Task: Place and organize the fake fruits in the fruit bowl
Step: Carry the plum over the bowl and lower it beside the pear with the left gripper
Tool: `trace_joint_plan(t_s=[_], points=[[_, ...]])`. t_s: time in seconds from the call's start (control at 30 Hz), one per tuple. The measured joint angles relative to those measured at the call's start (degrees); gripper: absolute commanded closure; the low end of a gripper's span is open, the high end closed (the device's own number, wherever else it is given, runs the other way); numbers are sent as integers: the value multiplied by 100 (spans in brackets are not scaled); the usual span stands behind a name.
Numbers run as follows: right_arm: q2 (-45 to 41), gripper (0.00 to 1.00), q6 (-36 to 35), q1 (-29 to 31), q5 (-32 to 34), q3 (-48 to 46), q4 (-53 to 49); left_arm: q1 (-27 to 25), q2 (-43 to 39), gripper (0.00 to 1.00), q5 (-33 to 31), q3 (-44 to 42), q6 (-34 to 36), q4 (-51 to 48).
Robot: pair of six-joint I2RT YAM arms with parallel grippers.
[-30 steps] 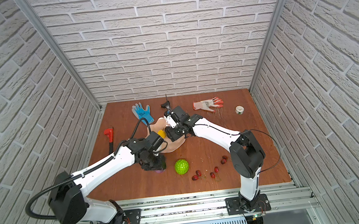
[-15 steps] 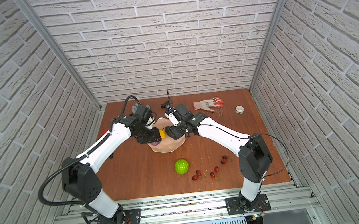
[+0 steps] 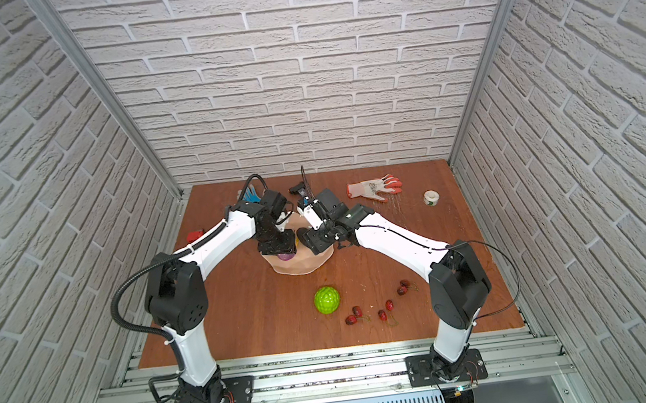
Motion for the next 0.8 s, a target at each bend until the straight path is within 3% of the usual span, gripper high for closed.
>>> trace_joint_plan(t_s=[0.8], points=[[2, 29, -105, 0, -92, -2, 39, 129, 885, 50, -319, 398, 138, 413]])
